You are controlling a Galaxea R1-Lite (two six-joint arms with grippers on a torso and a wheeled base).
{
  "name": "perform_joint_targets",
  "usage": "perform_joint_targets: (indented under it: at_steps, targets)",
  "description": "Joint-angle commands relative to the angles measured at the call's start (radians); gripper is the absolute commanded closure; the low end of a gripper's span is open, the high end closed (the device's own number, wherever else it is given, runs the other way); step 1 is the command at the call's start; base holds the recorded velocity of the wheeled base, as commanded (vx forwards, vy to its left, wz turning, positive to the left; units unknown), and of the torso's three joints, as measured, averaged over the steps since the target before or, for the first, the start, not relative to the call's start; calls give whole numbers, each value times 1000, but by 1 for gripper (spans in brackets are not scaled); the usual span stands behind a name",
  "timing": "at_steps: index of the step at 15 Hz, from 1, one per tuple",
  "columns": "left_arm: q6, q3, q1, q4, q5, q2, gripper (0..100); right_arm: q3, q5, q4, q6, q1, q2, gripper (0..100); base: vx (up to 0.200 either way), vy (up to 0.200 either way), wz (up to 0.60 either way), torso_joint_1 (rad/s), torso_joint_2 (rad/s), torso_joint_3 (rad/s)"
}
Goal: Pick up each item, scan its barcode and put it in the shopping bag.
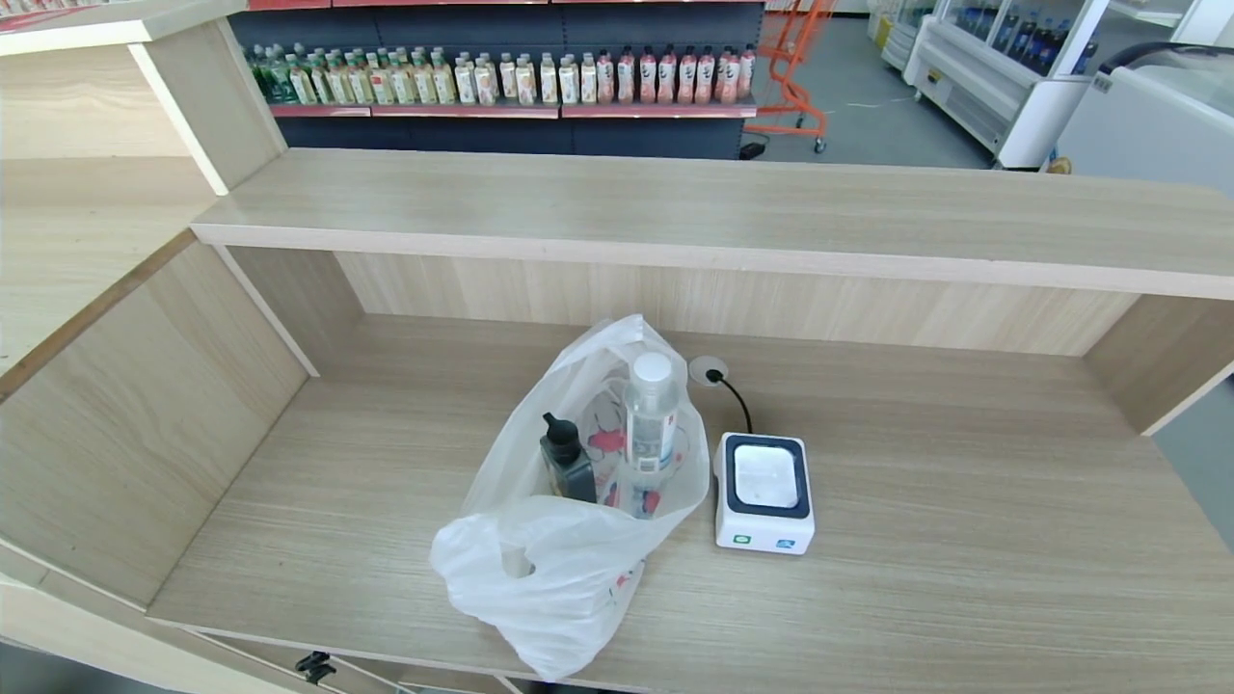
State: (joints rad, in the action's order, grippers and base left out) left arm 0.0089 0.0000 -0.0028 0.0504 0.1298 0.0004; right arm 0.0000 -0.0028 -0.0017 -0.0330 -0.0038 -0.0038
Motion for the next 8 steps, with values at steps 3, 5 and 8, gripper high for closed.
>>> perform_joint_targets:
  at_steps: [3, 5, 8]
  targets:
    - [0, 0, 1, 0, 1, 0, 0, 0, 0, 0, -1, 1, 4, 100, 0, 0, 0, 0, 0, 0]
    - [0, 0, 1, 0, 1, 0, 0, 0, 0, 0, 1, 1, 4, 100, 0, 0, 0, 0, 0, 0]
    - [0, 0, 1, 0, 1, 0, 0, 0, 0, 0, 1, 1, 4, 100, 0, 0, 0, 0, 0, 0]
